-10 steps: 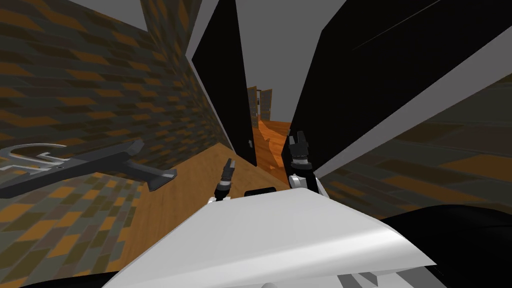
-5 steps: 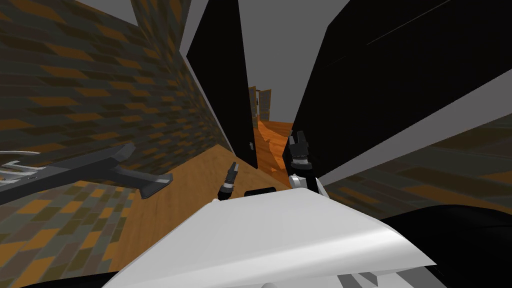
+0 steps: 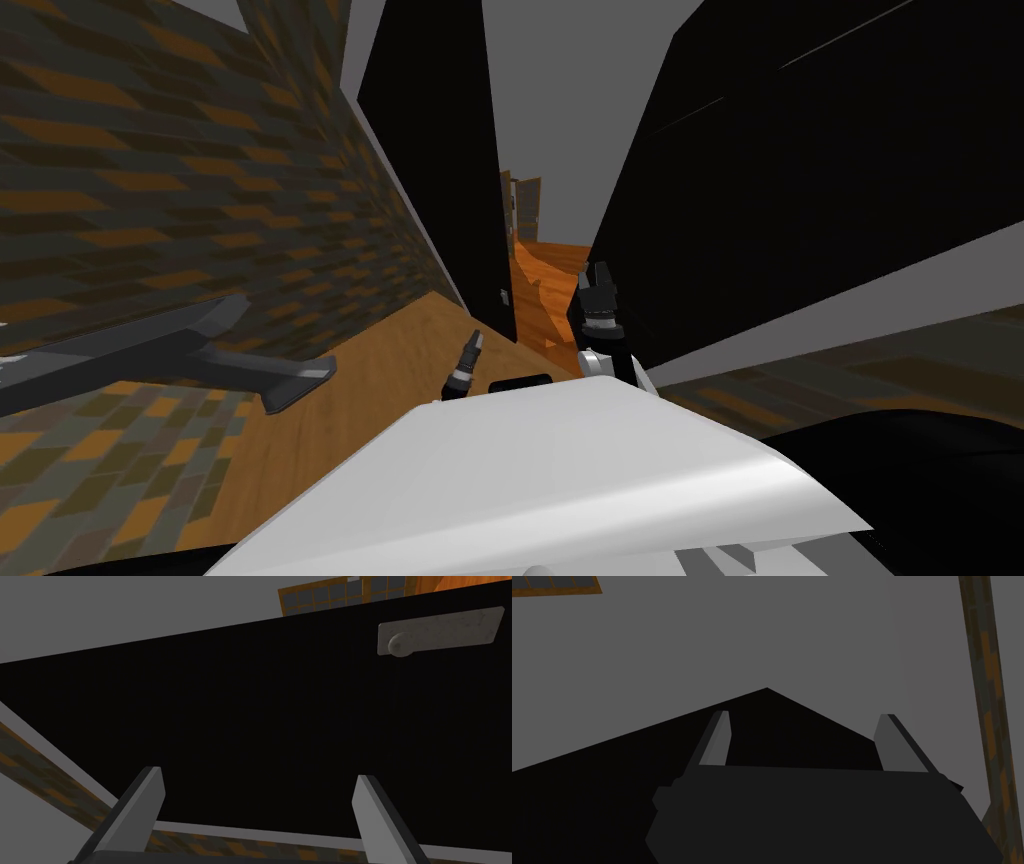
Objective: Push the door open
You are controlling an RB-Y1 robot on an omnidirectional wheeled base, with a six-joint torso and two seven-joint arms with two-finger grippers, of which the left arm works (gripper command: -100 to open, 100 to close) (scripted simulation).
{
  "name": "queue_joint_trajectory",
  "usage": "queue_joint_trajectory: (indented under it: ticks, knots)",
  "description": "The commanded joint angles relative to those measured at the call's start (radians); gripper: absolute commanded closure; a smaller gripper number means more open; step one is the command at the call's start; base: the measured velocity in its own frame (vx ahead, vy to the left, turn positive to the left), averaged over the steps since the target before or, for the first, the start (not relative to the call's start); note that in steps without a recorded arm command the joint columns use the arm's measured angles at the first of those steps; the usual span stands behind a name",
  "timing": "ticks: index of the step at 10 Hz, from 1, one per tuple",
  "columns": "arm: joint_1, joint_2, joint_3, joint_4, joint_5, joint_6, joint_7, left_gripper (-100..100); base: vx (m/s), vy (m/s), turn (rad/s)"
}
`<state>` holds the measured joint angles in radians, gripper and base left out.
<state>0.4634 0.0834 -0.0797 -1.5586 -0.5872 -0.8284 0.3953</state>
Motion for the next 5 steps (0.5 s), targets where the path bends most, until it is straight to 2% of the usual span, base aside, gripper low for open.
queue_joint_trajectory:
  ticks: [1, 5]
  knots:
    - [0.002, -0.005, -0.003, 0.03, -0.021, -0.015, 0.007, -100, 0.141, 0.062, -0.039]
    - [-0.006, -0.027, -0.012, 0.138, -0.096, -0.053, 0.038, -100, 0.17, 0.073, -0.045]
